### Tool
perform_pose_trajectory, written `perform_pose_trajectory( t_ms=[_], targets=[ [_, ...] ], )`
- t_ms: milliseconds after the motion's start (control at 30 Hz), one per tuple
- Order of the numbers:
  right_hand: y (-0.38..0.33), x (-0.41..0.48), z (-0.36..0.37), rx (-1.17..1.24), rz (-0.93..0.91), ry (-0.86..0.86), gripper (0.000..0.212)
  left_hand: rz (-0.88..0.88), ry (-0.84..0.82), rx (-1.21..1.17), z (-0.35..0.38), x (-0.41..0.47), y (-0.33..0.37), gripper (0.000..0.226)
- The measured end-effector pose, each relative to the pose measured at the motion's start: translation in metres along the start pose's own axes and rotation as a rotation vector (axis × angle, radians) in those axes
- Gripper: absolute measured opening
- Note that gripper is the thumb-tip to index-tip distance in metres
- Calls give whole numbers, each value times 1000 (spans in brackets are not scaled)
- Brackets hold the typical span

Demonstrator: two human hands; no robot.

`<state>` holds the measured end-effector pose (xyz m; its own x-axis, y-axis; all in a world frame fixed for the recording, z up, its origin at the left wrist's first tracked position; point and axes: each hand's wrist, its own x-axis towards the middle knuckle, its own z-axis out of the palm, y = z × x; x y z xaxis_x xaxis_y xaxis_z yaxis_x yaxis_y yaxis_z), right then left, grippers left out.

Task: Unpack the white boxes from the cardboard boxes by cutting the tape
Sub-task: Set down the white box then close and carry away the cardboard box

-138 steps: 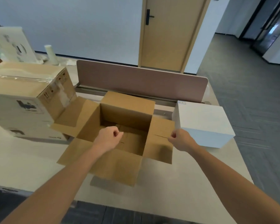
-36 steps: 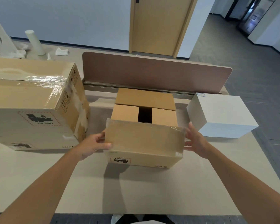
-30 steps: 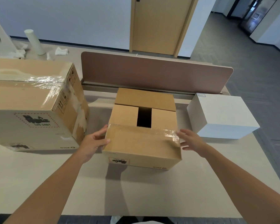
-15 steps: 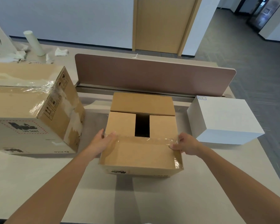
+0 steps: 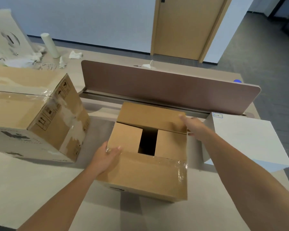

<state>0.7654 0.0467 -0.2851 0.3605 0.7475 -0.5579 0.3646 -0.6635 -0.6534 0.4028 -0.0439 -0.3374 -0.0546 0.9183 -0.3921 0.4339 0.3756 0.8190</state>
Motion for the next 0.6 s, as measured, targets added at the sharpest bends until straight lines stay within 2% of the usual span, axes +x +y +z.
perform_pose_trajectory(
  t_ms=[100, 233, 367, 433, 533, 600],
  targets=[
    [-13, 23, 8, 253, 113, -59, 106, -4, -1, 9, 0, 0, -1, 40],
    [-29, 21, 8, 412, 97, 41, 69, -7, 5, 2, 1, 1, -4, 37],
    [-34, -10, -6, 504, 6, 65, 60, -43, 10, -27, 1, 0, -3, 38],
    [-30, -31, -13, 458, -65, 92, 60, -54, 7, -35, 2, -1, -2, 40],
    [-15, -73, -16, 375, -248, 95, 39, -37, 17, -53, 2, -4, 2, 36],
    [3, -91, -13, 247, -384, 117, 36, -28, 30, -60, 2, -5, 4, 35]
  ],
)
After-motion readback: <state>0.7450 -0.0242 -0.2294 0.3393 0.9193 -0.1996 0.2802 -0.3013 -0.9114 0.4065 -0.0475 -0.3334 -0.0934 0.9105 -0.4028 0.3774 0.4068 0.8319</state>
